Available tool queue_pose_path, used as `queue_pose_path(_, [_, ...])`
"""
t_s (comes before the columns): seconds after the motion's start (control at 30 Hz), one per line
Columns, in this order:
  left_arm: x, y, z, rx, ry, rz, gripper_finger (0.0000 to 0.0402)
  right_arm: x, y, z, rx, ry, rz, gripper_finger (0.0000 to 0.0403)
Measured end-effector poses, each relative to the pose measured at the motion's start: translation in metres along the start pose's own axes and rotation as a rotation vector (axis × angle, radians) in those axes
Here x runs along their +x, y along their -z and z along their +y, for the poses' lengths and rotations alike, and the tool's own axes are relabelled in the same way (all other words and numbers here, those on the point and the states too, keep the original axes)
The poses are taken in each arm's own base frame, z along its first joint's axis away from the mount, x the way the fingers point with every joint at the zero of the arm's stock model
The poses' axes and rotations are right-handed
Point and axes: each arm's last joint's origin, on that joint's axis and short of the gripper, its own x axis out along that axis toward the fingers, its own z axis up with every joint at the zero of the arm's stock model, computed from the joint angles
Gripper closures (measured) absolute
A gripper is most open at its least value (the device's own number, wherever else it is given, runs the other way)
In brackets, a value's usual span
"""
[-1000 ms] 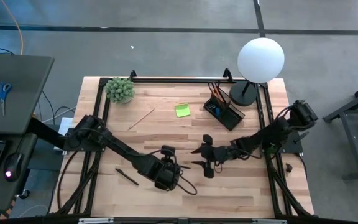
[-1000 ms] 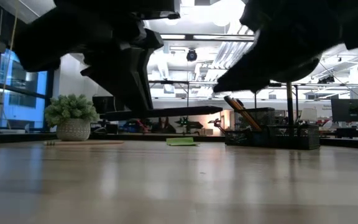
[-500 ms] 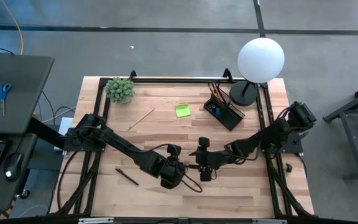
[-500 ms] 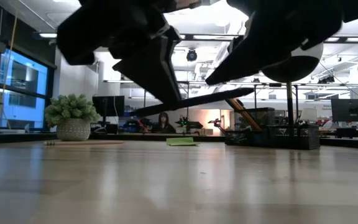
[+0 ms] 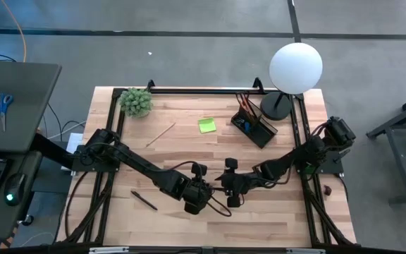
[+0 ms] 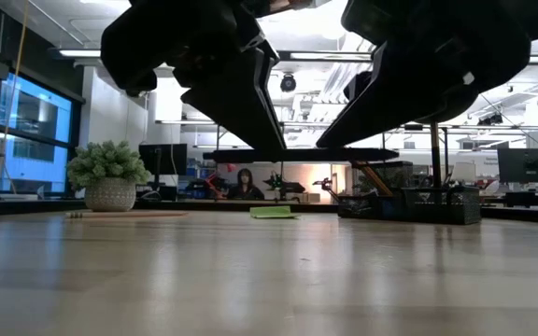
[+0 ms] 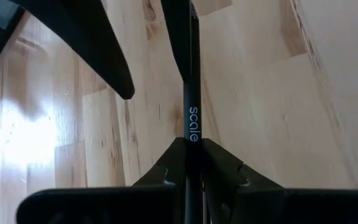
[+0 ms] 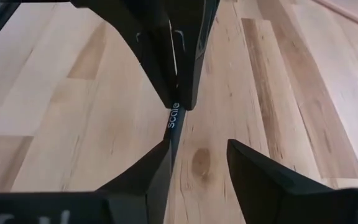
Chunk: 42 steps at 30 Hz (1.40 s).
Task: Pick and place office supplies into organizer
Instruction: Put the black pen into the black desk organizer
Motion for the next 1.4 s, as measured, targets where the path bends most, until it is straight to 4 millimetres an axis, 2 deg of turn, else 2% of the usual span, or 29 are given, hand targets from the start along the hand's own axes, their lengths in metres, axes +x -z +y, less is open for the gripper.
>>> queue_pose_path(0.27, [0.0,-0.002,0.0,-0.009,0.003,-0.021,0.0383,0.0,0.001,0.002,0.038,-0.065,0.022,0.0273])
queue_pose_path(0.57, [0.0,-0.002,0.0,-0.025,-0.007,-0.024,0.0383,0.0,0.001,0.002,0.061,-0.073,0.026,0.0274])
queue_pose_path(0.77, [-0.001,-0.003,0.001,-0.03,-0.045,-0.032,0.0383,0.008,0.012,0.007,0.081,-0.111,0.084,0.0274])
queue_pose_path(0.97, [-0.001,-0.003,0.001,-0.029,-0.043,-0.032,0.0383,0.012,0.019,0.011,0.063,-0.074,0.095,0.0274])
queue_pose_path(1.23, [-0.001,-0.004,0.001,-0.029,-0.042,-0.036,0.0383,0.012,0.017,0.011,0.066,-0.069,0.078,0.0274])
queue_pose_path(1.4, [-0.001,-0.003,0.001,-0.028,-0.042,-0.034,0.0383,0.012,0.017,0.011,0.063,-0.055,0.077,0.0289])
